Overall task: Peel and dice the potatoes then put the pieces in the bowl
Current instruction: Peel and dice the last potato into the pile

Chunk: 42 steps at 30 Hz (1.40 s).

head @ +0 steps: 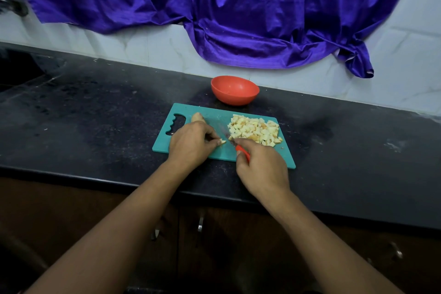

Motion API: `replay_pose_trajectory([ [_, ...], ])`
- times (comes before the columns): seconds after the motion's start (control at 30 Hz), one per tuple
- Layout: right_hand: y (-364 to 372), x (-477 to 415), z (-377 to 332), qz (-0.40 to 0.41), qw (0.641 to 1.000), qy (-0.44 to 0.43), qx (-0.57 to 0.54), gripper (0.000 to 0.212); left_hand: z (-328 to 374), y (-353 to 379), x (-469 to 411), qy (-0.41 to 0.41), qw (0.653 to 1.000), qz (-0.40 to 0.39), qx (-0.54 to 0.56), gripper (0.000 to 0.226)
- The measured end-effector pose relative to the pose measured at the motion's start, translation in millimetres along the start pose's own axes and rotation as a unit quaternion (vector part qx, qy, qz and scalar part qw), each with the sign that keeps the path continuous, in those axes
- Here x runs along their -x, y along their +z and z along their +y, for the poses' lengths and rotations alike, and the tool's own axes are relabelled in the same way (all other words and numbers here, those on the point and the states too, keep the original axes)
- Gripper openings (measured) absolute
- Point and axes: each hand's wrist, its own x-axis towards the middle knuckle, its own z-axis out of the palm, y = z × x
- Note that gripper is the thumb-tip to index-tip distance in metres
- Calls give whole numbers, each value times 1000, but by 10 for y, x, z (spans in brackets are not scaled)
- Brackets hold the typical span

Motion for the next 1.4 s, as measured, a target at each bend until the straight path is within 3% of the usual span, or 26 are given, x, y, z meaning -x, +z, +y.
replay_pose_trajectory([
  [0.3,-60,-183,-286,-57,995,-7,84,34,-22,10,-1,10,1000,-5,20,4],
  [0.57,69,74,-169,-71,986,-72,135,53,-12,5,0,3,1000,3,26,5],
  [0.67,33,77,-108,-63,987,-77,122,51,-15,0,16,4,999,5,32,7],
  [0.8,0,38,-11,-17,998,-6,68,44,-22,-24,41,4,999,10,38,9],
  [0.93,-33,-11,2,-23,999,35,8,41,-24,-38,55,3,999,7,44,10],
  [1.4,16,-125,-287,-42,998,-28,46,39,-35,-56,54,18,999,5,51,4],
])
